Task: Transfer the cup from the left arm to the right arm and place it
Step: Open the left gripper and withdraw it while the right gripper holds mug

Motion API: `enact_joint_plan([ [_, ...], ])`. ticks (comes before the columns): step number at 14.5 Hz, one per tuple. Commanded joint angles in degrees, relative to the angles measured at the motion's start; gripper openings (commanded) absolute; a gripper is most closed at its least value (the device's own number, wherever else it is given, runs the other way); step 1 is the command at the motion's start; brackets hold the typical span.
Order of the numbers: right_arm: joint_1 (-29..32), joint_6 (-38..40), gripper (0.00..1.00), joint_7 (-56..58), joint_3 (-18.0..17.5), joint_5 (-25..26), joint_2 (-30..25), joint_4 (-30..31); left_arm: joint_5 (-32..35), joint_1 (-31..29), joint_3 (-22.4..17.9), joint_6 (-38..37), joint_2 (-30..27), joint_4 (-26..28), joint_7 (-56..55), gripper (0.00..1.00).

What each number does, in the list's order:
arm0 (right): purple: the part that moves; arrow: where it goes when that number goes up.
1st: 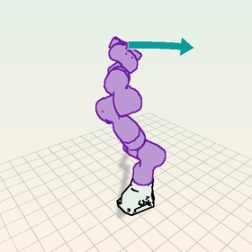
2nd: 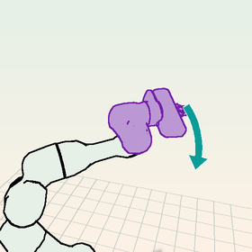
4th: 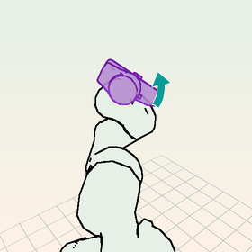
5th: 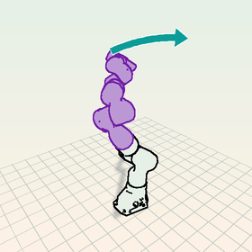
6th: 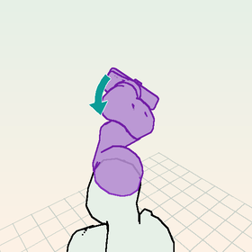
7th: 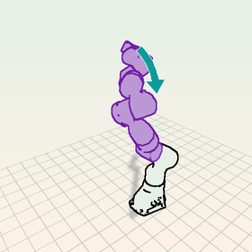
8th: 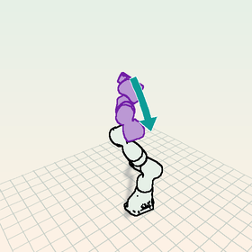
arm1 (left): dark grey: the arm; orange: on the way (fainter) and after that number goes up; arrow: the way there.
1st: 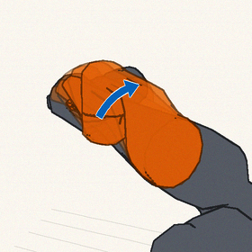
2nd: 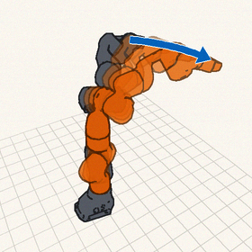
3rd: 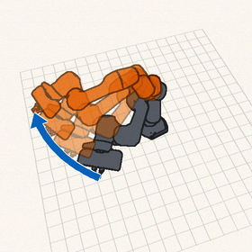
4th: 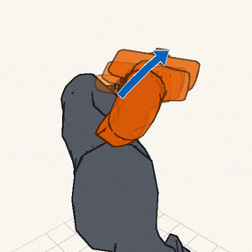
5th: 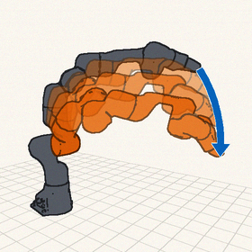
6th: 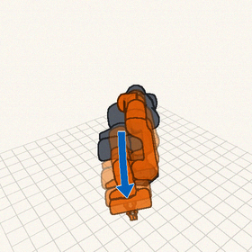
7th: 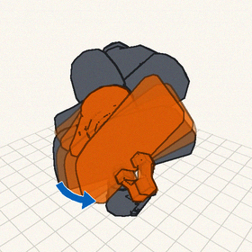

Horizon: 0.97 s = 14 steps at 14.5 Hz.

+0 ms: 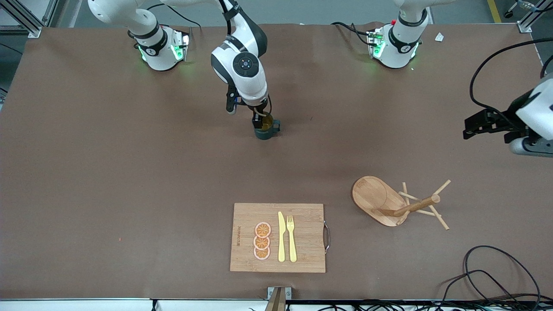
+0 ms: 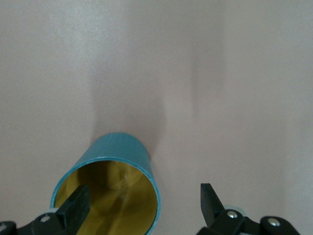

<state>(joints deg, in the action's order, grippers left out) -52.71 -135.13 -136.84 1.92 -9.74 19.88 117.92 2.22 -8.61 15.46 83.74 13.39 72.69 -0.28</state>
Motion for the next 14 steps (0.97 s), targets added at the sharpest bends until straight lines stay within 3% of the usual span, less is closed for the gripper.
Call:
enact_joint_plan([
  [1, -1.34, -1.53, 0.99, -2.38, 0.55, 0.87, -0.28, 1.08, -1.34, 0.61, 0.45, 0.28, -2.22, 1.57, -1.3, 1.0],
  [4, -1.87, -3.99, 0.84, -2.46, 0.55, 0.87, 1.3, 1.08, -1.43, 4.03, -1.04, 0.28, -3.63, 2.01, -1.39, 1.0],
  [5, -2.04, -5.04, 0.67, -2.38, 0.55, 0.87, 1.91, 1.08, -1.52, 5.69, -2.7, 0.63, -5.2, 3.58, -1.39, 1.0],
  [6, -2.04, -6.53, 0.43, -2.38, 0.55, 0.87, 2.18, 1.08, -1.52, 7.62, -4.81, 1.59, -7.13, 5.86, -1.39, 1.0],
  [7, -2.04, -7.59, 0.13, -2.46, 0.46, 0.87, 2.53, 1.08, -1.6, 9.38, -6.91, 2.9, -9.06, 8.32, -1.39, 1.0],
  [8, -1.78, -7.69, 0.0, -2.64, 0.46, 0.61, 2.62, 1.0, -2.13, 10.1, -8.15, 4.13, -10.12, 10.26, -1.13, 1.0],
  [10, -1.78, -7.52, 0.0, -2.55, 0.46, 0.6, 2.62, 0.99, -3.54, 10.8, -10.7, 4.5, -11.1, 11.33, -0.16, 1.0],
  [14, -1.69, -5.94, 0.0, -0.89, 0.55, 0.69, 2.53, 0.99, -2.49, 11.6, -11.24, 4.67, -13.47, 13.53, -0.33, 1.0],
])
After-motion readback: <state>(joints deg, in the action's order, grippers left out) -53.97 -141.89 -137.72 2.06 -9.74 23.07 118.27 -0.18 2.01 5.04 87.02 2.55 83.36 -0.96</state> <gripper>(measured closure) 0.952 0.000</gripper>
